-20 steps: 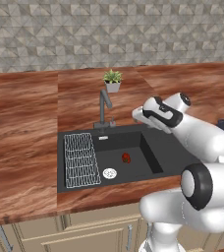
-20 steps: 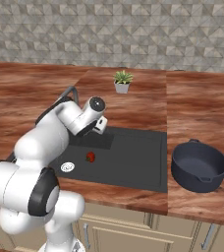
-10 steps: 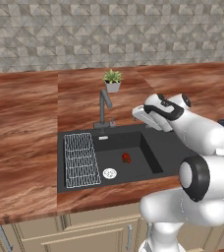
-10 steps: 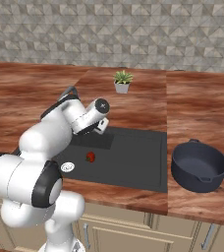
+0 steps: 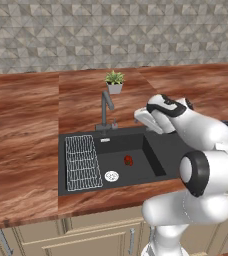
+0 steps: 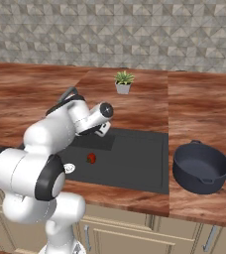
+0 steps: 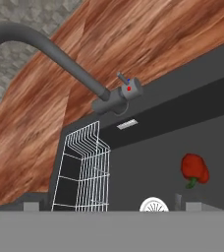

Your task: Dump the bell pepper from the pot into the sink. Then turn on the water and wash the bell pepper. Then turn off the water and put the bell pepper back in the pot.

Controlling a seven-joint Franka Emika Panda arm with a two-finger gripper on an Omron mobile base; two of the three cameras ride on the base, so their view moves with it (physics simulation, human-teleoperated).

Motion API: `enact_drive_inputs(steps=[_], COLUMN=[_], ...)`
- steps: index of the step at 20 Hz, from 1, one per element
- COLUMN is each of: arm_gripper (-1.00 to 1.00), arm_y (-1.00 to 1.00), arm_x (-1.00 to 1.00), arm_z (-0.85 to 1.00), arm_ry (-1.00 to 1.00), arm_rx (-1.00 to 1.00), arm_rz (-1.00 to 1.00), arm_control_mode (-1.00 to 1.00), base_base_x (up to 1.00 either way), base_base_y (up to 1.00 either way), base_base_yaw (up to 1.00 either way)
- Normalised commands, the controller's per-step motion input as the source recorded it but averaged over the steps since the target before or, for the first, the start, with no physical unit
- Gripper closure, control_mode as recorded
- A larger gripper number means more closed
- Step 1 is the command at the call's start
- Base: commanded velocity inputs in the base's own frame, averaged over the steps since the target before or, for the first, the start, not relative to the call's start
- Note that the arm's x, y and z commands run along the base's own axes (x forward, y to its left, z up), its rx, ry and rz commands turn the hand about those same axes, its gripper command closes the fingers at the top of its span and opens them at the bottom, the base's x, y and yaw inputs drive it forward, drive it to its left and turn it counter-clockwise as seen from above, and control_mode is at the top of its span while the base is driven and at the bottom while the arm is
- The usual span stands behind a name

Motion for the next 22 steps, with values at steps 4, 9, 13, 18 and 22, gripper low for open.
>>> enact_drive_inputs(steps=[4,9,13,18,22], arm_gripper=[-1.00,-1.00,-1.00,-1.00,-1.00], arm_y=[0.04,0.08,0.13,0.14,0.10], arm_x=[0.11,0.09,0.14,0.15,0.22], arm_z=[-0.10,-0.03,-0.06,-0.04,-0.11], arm_ry=[-0.02,-0.03,-0.05,-0.03,0.00], arm_rx=[0.05,0.03,0.00,0.00,0.00], arm_rz=[0.00,0.00,0.00,0.00,0.00], arm_control_mode=[-1.00,-1.00,-1.00,-1.00,-1.00], base_base_x=[0.00,0.00,0.00,0.00,0.00], base_base_y=[0.00,0.00,0.00,0.00,0.00], base_base_yaw=[0.00,0.00,0.00,0.00,0.00])
